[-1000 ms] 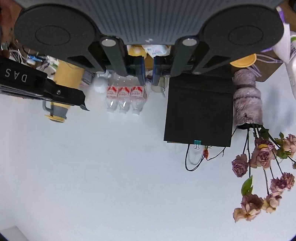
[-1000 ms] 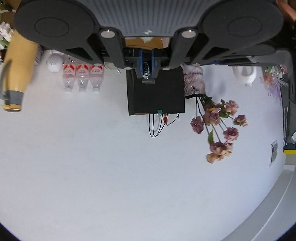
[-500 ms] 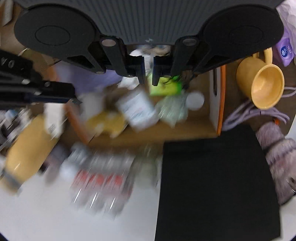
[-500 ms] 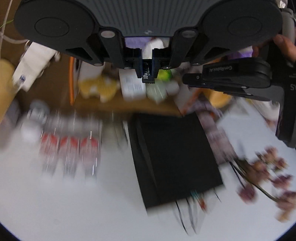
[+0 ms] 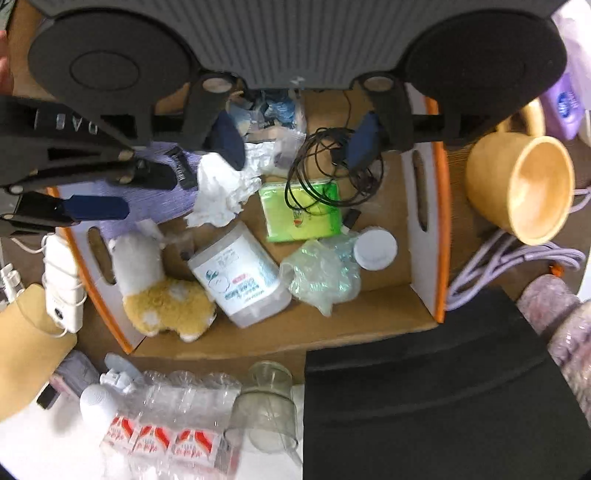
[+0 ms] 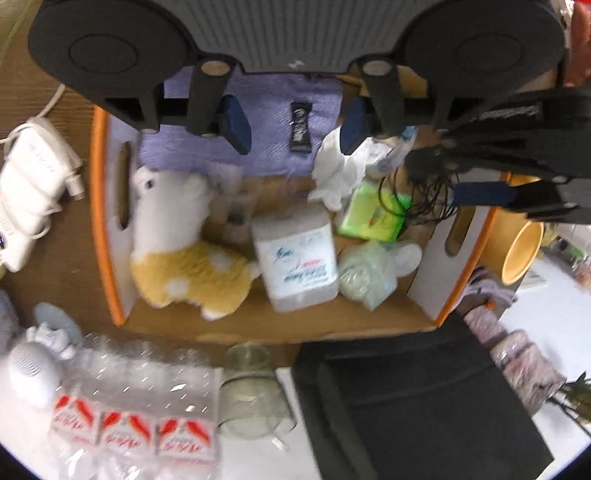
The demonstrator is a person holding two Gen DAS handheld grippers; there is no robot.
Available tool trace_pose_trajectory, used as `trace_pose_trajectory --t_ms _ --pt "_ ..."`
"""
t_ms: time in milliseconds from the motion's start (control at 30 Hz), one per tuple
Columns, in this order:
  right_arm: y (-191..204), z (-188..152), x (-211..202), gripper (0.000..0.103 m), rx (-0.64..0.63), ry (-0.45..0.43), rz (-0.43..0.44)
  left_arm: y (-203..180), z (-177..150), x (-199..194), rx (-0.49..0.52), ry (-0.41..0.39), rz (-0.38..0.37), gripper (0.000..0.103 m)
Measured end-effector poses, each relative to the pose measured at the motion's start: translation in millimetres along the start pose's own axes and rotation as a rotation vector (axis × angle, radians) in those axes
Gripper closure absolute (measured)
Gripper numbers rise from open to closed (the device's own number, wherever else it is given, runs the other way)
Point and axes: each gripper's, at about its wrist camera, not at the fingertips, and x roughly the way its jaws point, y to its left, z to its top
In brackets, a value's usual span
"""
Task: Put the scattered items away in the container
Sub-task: 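Carry the clear strip and black piece into the box and open both grippers, then withdraw both grippers from the box toward the white container and red flower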
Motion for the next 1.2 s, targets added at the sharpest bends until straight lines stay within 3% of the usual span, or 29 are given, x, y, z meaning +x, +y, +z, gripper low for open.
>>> trace_pose_trajectory --t_ms 67,133,267,333,500,700,800,900,1200 --pt "-1 6 -16 0.044 0.006 -0.011 -0.023 2 4 -17 -0.014 -0.024 0.011 0.018" --pt "-1 11 -32 0.03 0.007 -0.023 -0.044 5 8 -34 -0.052 -0.032 0.016 0.016" --pt "3 19 -71 0.023 -0.006 -0.062 -0.088 6 13 -71 -0.108 -0.109 0.05 0.0" --pt "5 20 -87 0.017 -0.006 -0.083 -0.102 4 10 -84 -0.105 -0.136 0.06 0.0" --pt "10 10 -107 0.017 0.014 -0.155 -0.104 -4 -7 -100 -0.122 -0.227 0.085 0.0" --pt "27 -37 -116 0.015 -0.125 -0.533 -0.112 -12 -69 -106 -0.137 -0.718 0.157 0.0" --pt "24 -68 -106 0.015 -0.157 -0.702 -0.114 -19 -101 -98 -0.155 -0.878 0.13 0.0" --pt "18 -85 -94 0.015 -0.133 -0.772 -0.092 -27 -112 -86 -0.18 -0.913 0.135 0.0" --pt "19 -99 -87 0.015 -0.127 -0.792 -0.111 -30 -127 -82 -0.14 -0.918 0.159 0.0"
